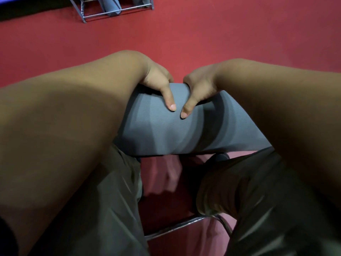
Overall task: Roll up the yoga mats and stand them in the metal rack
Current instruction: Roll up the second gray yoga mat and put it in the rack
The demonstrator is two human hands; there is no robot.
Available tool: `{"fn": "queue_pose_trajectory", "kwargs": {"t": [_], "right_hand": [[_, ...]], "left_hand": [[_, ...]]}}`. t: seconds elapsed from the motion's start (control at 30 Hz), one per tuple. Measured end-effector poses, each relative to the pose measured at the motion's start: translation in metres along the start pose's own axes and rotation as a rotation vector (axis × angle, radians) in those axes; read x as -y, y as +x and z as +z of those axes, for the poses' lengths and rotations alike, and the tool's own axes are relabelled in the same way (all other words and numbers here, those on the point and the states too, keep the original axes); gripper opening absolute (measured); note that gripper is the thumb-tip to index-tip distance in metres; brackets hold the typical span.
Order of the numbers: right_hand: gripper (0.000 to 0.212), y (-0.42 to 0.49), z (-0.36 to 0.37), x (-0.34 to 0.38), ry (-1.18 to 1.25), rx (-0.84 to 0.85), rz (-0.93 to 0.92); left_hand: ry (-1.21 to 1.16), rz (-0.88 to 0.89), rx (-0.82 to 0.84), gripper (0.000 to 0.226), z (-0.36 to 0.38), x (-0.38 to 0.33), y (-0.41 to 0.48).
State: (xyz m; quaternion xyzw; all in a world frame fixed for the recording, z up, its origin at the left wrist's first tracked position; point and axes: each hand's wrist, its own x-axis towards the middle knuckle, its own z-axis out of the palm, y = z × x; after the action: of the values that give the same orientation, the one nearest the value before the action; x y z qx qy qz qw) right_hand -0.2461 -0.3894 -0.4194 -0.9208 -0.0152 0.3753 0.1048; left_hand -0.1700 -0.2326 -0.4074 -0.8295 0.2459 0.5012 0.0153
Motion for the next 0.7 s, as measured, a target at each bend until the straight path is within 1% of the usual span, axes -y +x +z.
{"fn": "queue_pose_trajectory", "kwargs": {"t": [0.03, 0.17, 0.2, 0.23, 0.33, 0.4, 0.47, 0.53, 0.63, 0.67, 0.7], "right_hand": [[0.093, 0.000, 0.000, -0.001, 0.006, -0.002, 0.011], [0.098, 0.003, 0.001, -0.008, 0.076, 0.000, 0.049], [0.098, 0.003, 0.001, -0.010, 0.094, -0.002, 0.058], [0.098, 0.004, 0.001, -0.012, 0.111, -0.002, 0.066], [0.092, 0.003, 0.003, -0.014, 0.139, 0.018, 0.075], [0.086, 0.001, 0.004, -0.016, 0.190, 0.047, 0.068], [0.084, -0.001, 0.003, -0.015, 0.228, 0.069, 0.049], [0.093, -0.001, 0.001, -0.012, 0.211, 0.061, 0.032], [0.121, 0.002, 0.002, -0.005, 0.136, 0.049, 0.025], [0.125, 0.003, 0.003, -0.003, 0.096, 0.033, 0.029], [0.124, 0.003, 0.003, -0.001, 0.059, 0.012, 0.025]], "left_hand": [[0.016, 0.010, -0.006, 0.074, 0.000, -0.002, 0.001], [0.202, 0.013, -0.026, 0.116, 0.000, -0.015, 0.004], [0.258, 0.007, -0.047, 0.123, 0.001, -0.018, 0.005], [0.305, 0.004, -0.077, 0.124, 0.003, -0.021, 0.005], [0.353, 0.036, -0.168, 0.106, 0.006, -0.023, 0.006], [0.334, 0.050, -0.176, 0.097, 0.005, -0.021, 0.005], [0.298, 0.053, -0.162, 0.091, 0.003, -0.019, 0.005], [0.252, 0.050, -0.139, 0.087, 0.002, -0.016, 0.007], [0.182, 0.052, -0.116, 0.077, -0.001, -0.011, 0.009], [0.162, 0.044, -0.113, 0.075, -0.002, -0.010, 0.008], [0.144, 0.036, -0.105, 0.073, -0.003, -0.009, 0.007]]}}
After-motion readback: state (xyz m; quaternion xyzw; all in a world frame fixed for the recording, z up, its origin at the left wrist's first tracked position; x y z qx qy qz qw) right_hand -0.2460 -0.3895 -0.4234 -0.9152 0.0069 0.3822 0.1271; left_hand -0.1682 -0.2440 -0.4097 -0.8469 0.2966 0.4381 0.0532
